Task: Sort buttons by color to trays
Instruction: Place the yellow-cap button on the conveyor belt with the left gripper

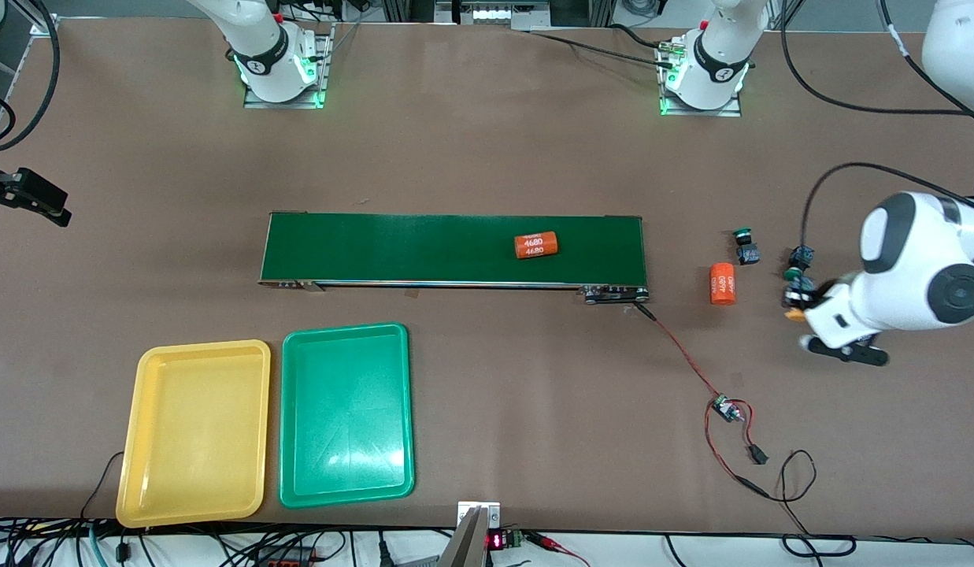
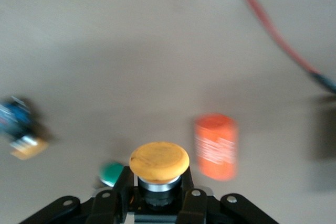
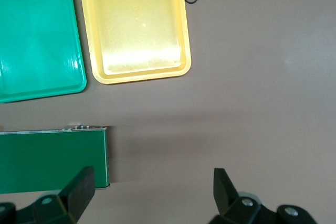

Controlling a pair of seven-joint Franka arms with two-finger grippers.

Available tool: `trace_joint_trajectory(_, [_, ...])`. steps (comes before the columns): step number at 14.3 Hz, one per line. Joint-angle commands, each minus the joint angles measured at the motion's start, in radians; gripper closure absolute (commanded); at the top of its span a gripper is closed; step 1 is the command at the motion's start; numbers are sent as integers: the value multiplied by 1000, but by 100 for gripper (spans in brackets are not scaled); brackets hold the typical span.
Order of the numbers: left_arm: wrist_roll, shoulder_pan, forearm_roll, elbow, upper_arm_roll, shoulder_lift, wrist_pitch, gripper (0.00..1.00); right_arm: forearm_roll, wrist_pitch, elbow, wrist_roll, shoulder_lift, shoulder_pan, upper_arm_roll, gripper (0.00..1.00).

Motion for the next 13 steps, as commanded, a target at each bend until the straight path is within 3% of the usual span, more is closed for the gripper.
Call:
trace_joint_trajectory(1, [-118,10,-87,-25,-96,0,-62,79,1,-10,-7,11,-15,18,3,0])
trace_joint_trajectory(4, [-225,-37,-95,-45,-188,27,-55,79,50,-10,-9,12,-15,15,0,0])
trace_joint_trajectory(8, [-416,-221,-90,-54,-184,78,46,76,53,0,-15,9,-17,59,3,0])
trace_joint_trajectory(13, [-503,-284,-78,-86,-181,110,111,74,47,-1,-18,8,-17,58,3,0])
